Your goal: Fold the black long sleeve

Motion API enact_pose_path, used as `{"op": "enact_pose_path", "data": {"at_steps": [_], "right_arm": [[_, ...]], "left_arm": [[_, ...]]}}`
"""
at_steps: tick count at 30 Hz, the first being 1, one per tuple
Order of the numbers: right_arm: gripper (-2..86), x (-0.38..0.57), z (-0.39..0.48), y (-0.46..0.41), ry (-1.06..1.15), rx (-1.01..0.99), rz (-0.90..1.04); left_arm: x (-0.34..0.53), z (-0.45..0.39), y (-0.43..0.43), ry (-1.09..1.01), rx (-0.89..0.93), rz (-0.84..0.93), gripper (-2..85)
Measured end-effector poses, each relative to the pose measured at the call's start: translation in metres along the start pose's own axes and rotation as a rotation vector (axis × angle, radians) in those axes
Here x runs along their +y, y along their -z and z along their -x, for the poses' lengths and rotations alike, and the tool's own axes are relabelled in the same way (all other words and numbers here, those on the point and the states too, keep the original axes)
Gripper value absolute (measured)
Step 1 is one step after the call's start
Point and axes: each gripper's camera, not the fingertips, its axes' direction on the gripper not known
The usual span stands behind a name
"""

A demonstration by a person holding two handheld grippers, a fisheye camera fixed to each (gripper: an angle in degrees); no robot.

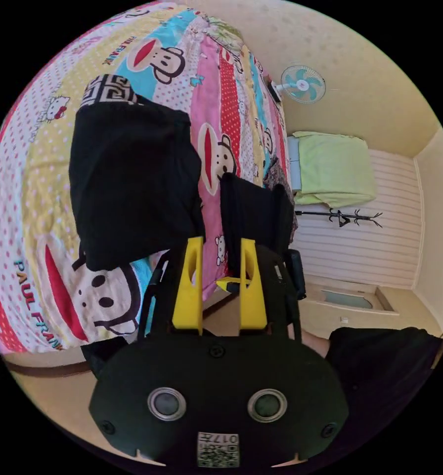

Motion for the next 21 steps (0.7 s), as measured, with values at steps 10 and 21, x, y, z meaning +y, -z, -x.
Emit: {"op": "enact_pose_path", "data": {"at_steps": [10,21], "right_arm": [[8.4,-0.001,-0.043,0.003,-0.124,-0.452,-0.041],[18.9,-0.027,-0.063,-0.055,-0.463,-0.865,-0.177]], "left_arm": [[0.028,0.127,-0.013,0.411,-0.001,-0.058,16.0],[0.085,0.04,0.018,0.447,0.296,-0.224,4.6]]}}
